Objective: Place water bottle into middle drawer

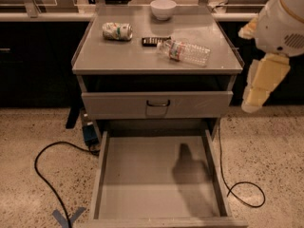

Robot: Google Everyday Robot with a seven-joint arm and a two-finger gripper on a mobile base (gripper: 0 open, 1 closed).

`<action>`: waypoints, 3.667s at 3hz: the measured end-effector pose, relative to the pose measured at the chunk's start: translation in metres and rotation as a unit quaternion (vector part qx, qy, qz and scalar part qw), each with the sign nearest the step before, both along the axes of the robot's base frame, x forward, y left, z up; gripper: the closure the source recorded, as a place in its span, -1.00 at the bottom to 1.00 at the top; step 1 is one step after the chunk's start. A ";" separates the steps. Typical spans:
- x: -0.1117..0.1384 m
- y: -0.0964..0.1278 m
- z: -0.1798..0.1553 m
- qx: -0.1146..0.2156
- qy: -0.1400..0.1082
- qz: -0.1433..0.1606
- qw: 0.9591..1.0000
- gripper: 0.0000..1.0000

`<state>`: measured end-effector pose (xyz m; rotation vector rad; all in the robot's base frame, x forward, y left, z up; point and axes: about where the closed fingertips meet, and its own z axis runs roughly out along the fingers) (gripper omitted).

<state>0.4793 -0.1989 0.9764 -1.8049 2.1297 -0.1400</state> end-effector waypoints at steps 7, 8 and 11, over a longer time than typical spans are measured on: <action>0.253 0.070 -0.017 0.101 -0.100 0.038 0.989 -1.00; 0.270 0.082 -0.039 0.146 -0.089 0.014 0.985 -1.00; 0.309 0.086 -0.086 0.175 -0.058 -0.043 0.982 -1.00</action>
Offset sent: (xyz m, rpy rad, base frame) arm 0.1589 0.0191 0.0482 -0.0271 -0.2296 0.0991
